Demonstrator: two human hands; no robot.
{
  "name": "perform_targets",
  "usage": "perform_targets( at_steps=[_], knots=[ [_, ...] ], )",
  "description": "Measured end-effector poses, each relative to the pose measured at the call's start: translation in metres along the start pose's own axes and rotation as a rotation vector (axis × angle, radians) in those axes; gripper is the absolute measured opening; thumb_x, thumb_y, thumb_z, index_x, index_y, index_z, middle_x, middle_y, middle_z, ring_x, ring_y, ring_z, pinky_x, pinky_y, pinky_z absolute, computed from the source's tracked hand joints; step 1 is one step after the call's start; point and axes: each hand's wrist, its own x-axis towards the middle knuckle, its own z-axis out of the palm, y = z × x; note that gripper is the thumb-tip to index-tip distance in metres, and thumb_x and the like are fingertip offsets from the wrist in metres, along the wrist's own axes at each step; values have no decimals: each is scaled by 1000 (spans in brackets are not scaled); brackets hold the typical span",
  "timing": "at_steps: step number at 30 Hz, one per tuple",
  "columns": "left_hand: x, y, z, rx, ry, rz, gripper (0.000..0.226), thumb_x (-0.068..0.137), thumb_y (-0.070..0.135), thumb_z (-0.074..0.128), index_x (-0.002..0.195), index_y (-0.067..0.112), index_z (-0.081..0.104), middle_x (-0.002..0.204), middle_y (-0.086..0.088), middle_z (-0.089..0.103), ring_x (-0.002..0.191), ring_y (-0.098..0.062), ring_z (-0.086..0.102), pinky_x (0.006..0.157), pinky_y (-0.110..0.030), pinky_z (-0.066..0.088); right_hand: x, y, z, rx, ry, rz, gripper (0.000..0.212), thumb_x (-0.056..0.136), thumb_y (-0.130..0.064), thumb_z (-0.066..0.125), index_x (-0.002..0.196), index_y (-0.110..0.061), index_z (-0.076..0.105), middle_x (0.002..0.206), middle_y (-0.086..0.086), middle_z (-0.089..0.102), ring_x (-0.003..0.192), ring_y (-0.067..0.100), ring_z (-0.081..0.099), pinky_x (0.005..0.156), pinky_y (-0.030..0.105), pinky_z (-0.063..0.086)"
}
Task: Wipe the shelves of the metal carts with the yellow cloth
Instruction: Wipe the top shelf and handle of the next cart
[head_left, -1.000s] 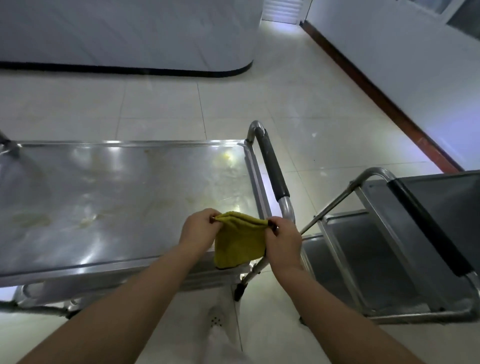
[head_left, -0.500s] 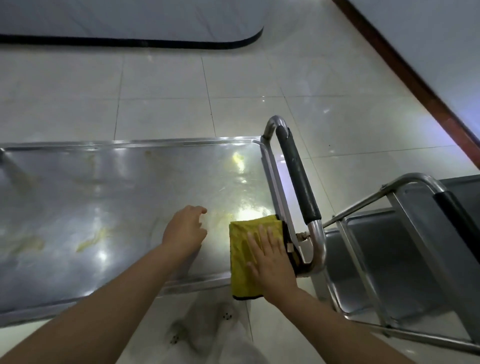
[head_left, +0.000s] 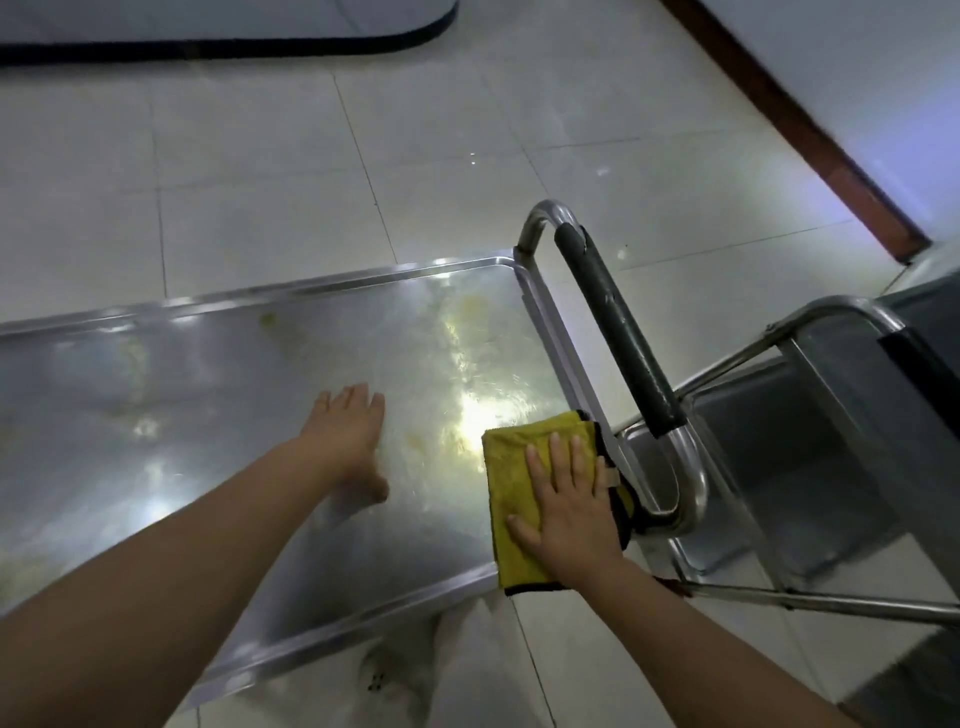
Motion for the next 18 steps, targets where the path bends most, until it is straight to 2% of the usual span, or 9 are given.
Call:
perform_targets(
  at_steps=[4,9,14,18],
  knots=[
    [5,-2,10,94,-4,37,133,65,61,72,149,6,-16,156,-19,-16,144,-34,-12,118,-46,0,38,-11,-3,52,65,119,86,83,-67,32,151,-16,22,158,19,17,144,39,7,112,56,0],
    [16,-9,11,53,1,40,131,70,59,71,146,8,-23,153,-18,-26,143,-34,-20,118,-46,-3,100,-21,-18,73,98,183,86,83,-65,27,153,-16,15,159,19,9,146,40,4,114,59,-1],
    [29,-16,6,18,4,48,131,72,59,69,141,9,-31,150,-16,-33,141,-33,-25,118,-47,-5,167,-27,-38,69,87,162,89,81,-66,16,154,-15,7,159,21,0,146,40,-4,114,57,-7],
    [36,-21,2,-27,-8,46,129,73,61,67,130,13,-38,137,-10,-43,139,-32,-29,118,-47,-7,227,-31,-54,55,90,91,90,80,-66,12,154,-15,7,159,21,-1,146,39,-4,115,56,-3]
  ],
)
